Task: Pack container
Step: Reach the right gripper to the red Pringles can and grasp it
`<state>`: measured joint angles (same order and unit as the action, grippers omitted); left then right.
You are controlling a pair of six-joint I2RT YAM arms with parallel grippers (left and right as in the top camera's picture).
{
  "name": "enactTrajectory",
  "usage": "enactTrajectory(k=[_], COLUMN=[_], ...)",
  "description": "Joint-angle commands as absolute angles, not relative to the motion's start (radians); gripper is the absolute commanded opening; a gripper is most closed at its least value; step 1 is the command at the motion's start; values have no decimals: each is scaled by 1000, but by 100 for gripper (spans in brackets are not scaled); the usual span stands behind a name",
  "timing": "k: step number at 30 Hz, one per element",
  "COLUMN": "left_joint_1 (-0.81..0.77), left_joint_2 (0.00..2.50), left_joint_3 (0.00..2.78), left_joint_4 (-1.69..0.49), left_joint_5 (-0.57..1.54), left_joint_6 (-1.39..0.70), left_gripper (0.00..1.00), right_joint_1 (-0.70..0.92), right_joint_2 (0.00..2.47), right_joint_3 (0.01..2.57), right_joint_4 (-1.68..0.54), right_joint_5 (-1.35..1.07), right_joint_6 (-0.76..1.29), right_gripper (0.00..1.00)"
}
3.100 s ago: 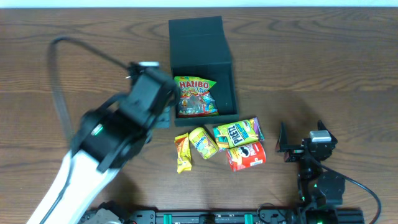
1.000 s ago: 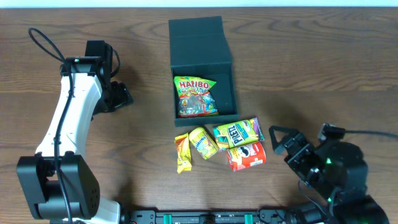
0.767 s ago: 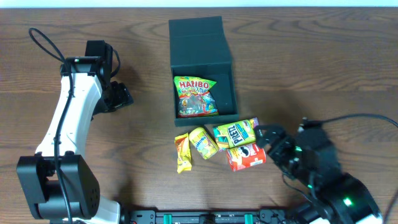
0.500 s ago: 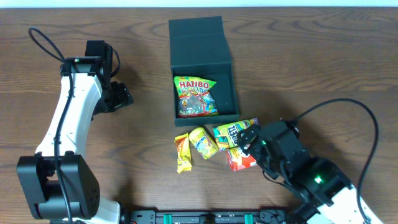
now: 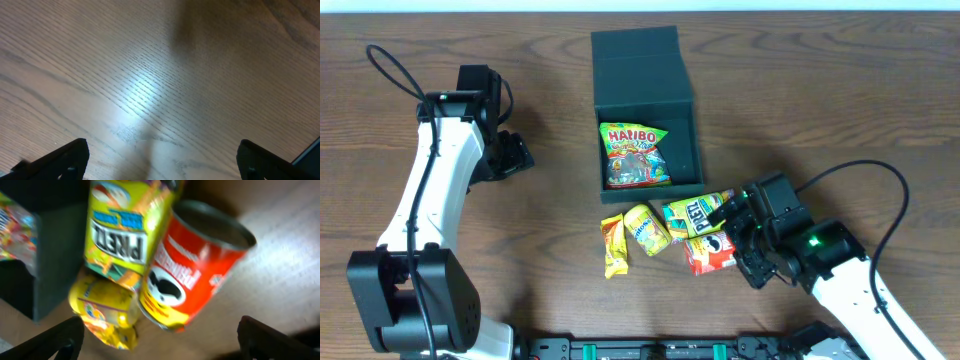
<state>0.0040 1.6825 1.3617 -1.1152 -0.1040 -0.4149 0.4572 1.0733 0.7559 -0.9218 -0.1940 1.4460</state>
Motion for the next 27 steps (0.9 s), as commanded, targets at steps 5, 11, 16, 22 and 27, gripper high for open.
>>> enactTrajectory(k=[5, 11, 16, 22, 27], left_joint_1=[7, 7, 7, 7, 7], left_joint_2=[1687, 1687, 1687, 1687, 1687], left_joint_3=[1357, 1357, 1357, 1357, 1357], left_joint_4=[-1118, -1118, -1118, -1118, -1118], left_joint_5=[-104, -104, -104, -104, -104], left_joint_6=[-419, -419, -419, -419, -419], left_gripper=[95, 95, 95, 95, 95], right_joint_1=[466, 466, 465, 465, 466], right_joint_2=[1074, 1074, 1074, 1098, 1167], right_joint_3=[729, 628, 556, 519, 509], right_joint_4=[-984, -897, -794, -750, -683], right_joint_5=[-251, -251, -248, -217, -197], right_joint_6=[1520, 1556, 1556, 1556, 1555], right_gripper=[99, 99, 99, 99, 98])
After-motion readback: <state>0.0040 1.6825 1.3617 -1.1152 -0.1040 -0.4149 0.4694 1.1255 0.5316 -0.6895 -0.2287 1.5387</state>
